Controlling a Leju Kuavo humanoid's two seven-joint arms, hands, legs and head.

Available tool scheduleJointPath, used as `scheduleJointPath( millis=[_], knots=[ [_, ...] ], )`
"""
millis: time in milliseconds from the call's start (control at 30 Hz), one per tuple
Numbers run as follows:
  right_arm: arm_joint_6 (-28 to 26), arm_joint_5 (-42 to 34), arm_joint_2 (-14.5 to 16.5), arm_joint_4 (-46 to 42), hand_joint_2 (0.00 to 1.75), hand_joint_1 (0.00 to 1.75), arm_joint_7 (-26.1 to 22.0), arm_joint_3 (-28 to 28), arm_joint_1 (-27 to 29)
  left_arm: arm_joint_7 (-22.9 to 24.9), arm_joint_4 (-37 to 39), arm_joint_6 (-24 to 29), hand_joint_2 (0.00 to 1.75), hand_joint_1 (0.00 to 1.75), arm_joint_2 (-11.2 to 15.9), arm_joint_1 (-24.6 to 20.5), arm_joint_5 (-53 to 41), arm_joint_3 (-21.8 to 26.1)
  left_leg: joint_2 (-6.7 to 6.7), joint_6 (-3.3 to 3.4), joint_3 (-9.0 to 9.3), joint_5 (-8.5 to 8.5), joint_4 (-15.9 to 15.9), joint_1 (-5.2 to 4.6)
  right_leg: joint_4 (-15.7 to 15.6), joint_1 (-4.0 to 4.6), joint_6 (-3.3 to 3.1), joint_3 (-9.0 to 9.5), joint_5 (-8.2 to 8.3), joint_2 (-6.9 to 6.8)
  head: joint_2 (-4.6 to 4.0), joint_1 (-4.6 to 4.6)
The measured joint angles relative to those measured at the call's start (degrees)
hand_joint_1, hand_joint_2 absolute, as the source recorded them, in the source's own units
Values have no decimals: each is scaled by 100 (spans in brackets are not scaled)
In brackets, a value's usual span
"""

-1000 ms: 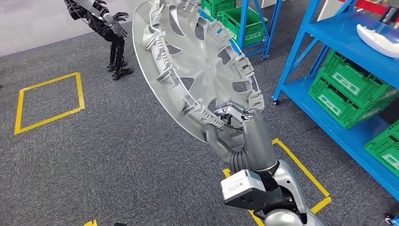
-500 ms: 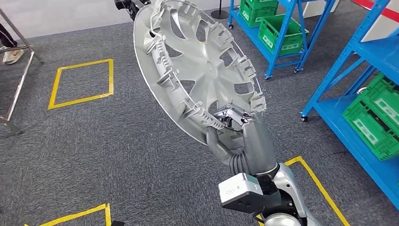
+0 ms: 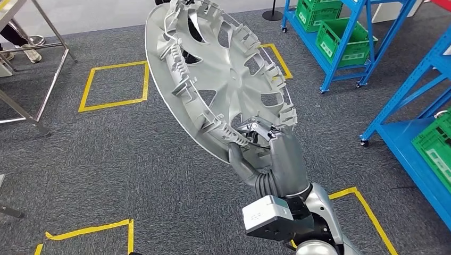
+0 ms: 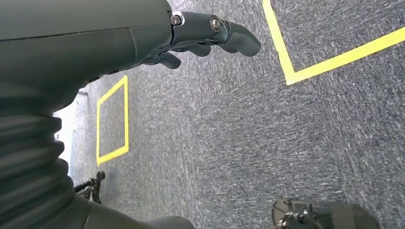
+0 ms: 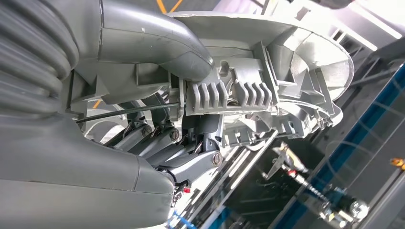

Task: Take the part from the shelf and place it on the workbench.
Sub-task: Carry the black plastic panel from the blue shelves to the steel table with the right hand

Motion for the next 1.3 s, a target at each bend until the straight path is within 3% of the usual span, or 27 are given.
scheduleJointPath(
  millis=[67, 133, 200, 267, 333, 367, 400, 467, 533, 600, 633, 667, 733, 800, 833, 867, 900, 933, 1033, 1100, 1167, 1233, 1300],
  knots=[
    [13, 17, 16, 0, 175, 175, 28, 0, -10, 1, -2, -1, 175, 0, 0, -15, 0, 0, 108, 68, 201, 112, -392, -40, -11, 13, 62, 38, -28, -80, 0, 4],
    [23, 40, 42, -4, 175, 175, 67, 0, -15, 2, -1, -2, 175, 0, 4, -16, 0, 0, 22, 140, 214, 117, -443, -59, -50, 13, 141, 79, -38, -164, 1, 8],
    [28, 67, 68, -15, 175, 175, 110, -1, -25, 4, -2, -2, 175, 0, 7, -3, -1, 1, -85, 214, 257, 148, -508, -36, 27, -3, 202, 80, -111, -77, 1, 14],
    [33, 88, 74, -23, 175, 175, 133, -2, -31, 6, -4, -2, 175, 0, 9, -13, -4, 3, -186, 273, 295, 171, -552, -10, 516, -15, 220, -142, -368, 187, 0, 41],
    [38, 99, 70, -24, 175, 175, 142, -2, -29, 7, -4, -6, 175, 0, 11, -35, -10, 4, -303, 302, 294, 167, -544, -14, 1244, -7, 221, -541, -642, 343, 1, 67],
    [40, 102, 69, -24, 175, 175, 146, -2, -28, 7, -4, -9, 175, 0, 9, -38, -13, 4, -369, 308, 293, 160, -534, -18, 1453, -4, 220, -681, -661, 366, 1, 72],
    [42, 102, 69, -24, 175, 175, 149, -2, -28, 7, -3, -13, 175, 0, 6, -37, -15, 4, -436, 309, 294, 153, -522, -20, 1452, -1, 215, -722, -570, 377, 1, 73],
    [43, 102, 69, -24, 175, 175, 150, -3, -29, 7, -3, -15, 175, 0, 2, -37, -21, 4, -574, 293, 294, 137, -491, -15, 831, -5, 190, -488, -149, 454, 1, 83],
    [42, 102, 69, -25, 175, 175, 145, -3, -32, 7, -4, -16, 175, 0, -1, -43, -27, 4, -699, 242, 269, 116, -452, -15, 162, -4, 175, -206, 122, 631, 1, 92],
    [42, 105, 68, -27, 175, 175, 142, -5, -33, 7, -4, -17, 175, 0, 0, -42, -31, 4, -787, 171, 236, 111, -447, -9, -28, 17, 154, -134, 135, 696, 1, 99],
    [42, 108, 69, -28, 175, 175, 143, -7, -36, 7, -3, -17, 175, 0, 1, -39, -31, 4, -827, 133, 220, 115, -461, 0, -46, 24, 123, -120, 147, 647, 1, 103],
    [47, 111, 73, -29, 175, 175, 145, -8, -45, 9, -1, -17, 175, 0, 2, -31, -31, 4, -818, 103, 210, 113, -454, 6, -70, 22, 88, -98, 159, 594, 1, 103],
    [65, 114, 86, -30, 175, 175, 147, -10, -74, 18, 1, -17, 175, 0, -2, -28, -31, 4, -615, 51, 100, -14, -238, -5, -126, 8, 15, -43, 182, 487, 0, 77],
    [84, 113, 96, -30, 175, 175, 147, -14, -96, 26, 1, -17, 175, 0, -8, -42, -31, 4, -329, 10, -218, -335, 404, -4, -147, 11, -27, -22, 177, 372, 1, 48],
    [89, 111, 96, -29, 175, 175, 148, -16, -100, 29, 1, -17, 175, 0, -10, -48, -31, 4, -261, -10, -409, -483, 768, 9, -146, 16, -35, -20, 169, 307, 1, 45],
    [92, 109, 96, -26, 175, 175, 148, -17, -98, 34, 1, -17, 175, 0, -11, -49, -31, 4, -227, -27, -544, -551, 1019, 24, -146, 20, -37, -17, 160, 245, 1, 45],
    [95, 105, 96, -22, 175, 175, 149, -17, -94, 38, 2, -17, 175, 0, -12, -45, -31, 4, -209, -39, -577, -512, 1070, 37, -145, 20, -31, -12, 151, 187, 1, 45],
    [97, 101, 96, -19, 175, 175, 150, -17, -90, 42, 2, -17, 175, 0, -12, -42, -31, 4, -183, -47, -486, -370, 886, 49, -145, 20, -20, -3, 141, 133, 1, 45],
    [96, 93, 96, -15, 175, 175, 148, -20, -85, 47, -3, -17, 175, 0, -16, -52, -34, 4, 68, -3, 101, 100, -225, 42, -140, 40, 50, 52, 93, -15, 1, 50],
    [92, 93, 96, -15, 175, 175, 140, -26, -87, 54, -5, -17, 175, 0, -26, -62, -39, 4, 132, 79, 236, 138, -485, 10, -146, 59, 119, 83, 64, -93, 1, 61],
    [91, 93, 100, -16, 175, 175, 138, -33, -91, 64, -5, -17, 175, 0, -29, -60, -44, 4, 17, 159, 249, 152, -505, 1, -154, 40, 194, 111, 38, -162, 1, 67],
    [90, 93, 107, -16, 175, 175, 137, -45, -95, 74, -5, -16, 175, 0, -31, -62, -48, 4, -88, 235, 288, 168, -541, 15, 38, 10, 256, 58, -97, -24, 1, 78],
    [91, 93, 105, -15, 175, 175, 132, -54, -95, 86, -10, -15, 175, 0, -25, -81, -51, 5, -195, 284, 307, 173, -555, 24, 682, -4, 281, -244, -414, 237, 0, 106]
  ],
)
